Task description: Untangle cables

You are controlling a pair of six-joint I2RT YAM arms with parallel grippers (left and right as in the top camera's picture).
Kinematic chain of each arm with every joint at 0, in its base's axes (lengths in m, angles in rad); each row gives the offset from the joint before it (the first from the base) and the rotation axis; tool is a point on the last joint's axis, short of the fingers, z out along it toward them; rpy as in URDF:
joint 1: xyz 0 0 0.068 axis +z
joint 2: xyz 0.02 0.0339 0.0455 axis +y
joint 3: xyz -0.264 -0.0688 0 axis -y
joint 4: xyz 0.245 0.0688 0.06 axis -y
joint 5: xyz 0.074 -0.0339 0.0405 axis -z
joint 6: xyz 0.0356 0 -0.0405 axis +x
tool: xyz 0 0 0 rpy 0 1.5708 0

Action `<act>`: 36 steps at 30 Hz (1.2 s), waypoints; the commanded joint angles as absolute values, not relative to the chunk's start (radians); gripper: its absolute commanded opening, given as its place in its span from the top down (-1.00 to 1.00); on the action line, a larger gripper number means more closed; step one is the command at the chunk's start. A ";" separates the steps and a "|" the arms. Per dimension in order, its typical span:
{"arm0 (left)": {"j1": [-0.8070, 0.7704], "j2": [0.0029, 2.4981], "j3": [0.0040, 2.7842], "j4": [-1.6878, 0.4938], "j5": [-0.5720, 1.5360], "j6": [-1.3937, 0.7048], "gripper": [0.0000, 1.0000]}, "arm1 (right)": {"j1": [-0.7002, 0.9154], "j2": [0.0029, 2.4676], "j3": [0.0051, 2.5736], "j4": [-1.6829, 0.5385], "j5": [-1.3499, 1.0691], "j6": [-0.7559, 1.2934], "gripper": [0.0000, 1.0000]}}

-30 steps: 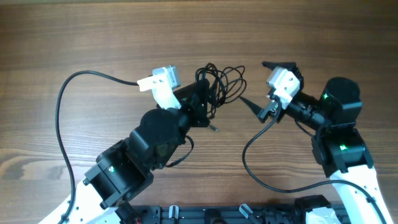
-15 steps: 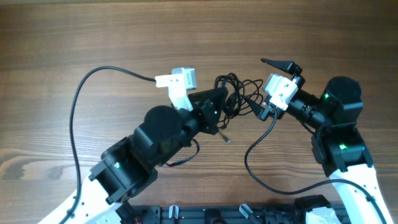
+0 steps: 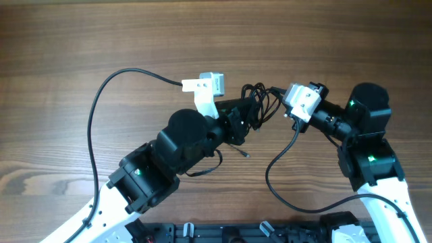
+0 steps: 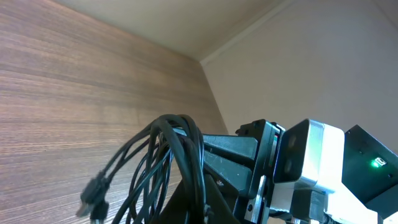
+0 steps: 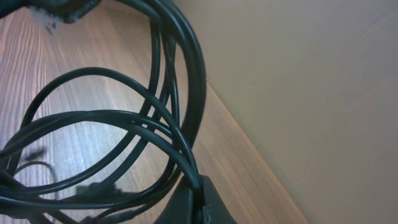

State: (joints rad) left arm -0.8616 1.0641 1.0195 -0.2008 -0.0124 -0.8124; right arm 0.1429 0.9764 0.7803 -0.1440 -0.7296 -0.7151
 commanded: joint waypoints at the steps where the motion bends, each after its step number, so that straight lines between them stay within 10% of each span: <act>1: -0.859 1.065 1.040 -0.194 -0.011 -0.792 0.92 | 0.142 0.978 0.779 -0.160 -0.757 -0.699 0.91; 3: -0.859 1.064 1.040 -0.194 -0.006 -0.789 0.92 | 0.142 0.978 0.779 -0.171 -0.758 -0.702 0.61; 4: -0.859 1.064 1.040 -0.193 0.001 -0.789 0.92 | 0.142 0.978 0.779 -0.177 -0.765 -0.707 0.08; 7: -0.860 1.064 1.040 -0.189 0.025 -0.789 0.92 | 0.142 0.978 0.779 -0.176 -0.764 -0.707 -0.02; 14: -0.860 1.065 1.040 -0.167 0.123 -0.789 0.92 | 0.142 0.978 0.779 -0.158 -0.764 -0.707 0.24; 17: -0.860 1.065 1.040 -0.176 0.142 -0.789 0.92 | 0.142 0.978 0.779 -0.153 -0.764 -0.707 0.91; 36: -0.809 1.059 1.040 -0.376 -0.435 -0.959 0.92 | 0.142 0.971 0.779 -0.184 -0.756 -0.591 0.91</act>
State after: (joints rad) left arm -0.8368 1.0641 1.0203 -0.3679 -0.3534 -0.9234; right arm 0.1429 0.9764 0.7803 -0.1837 -0.7406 -0.6201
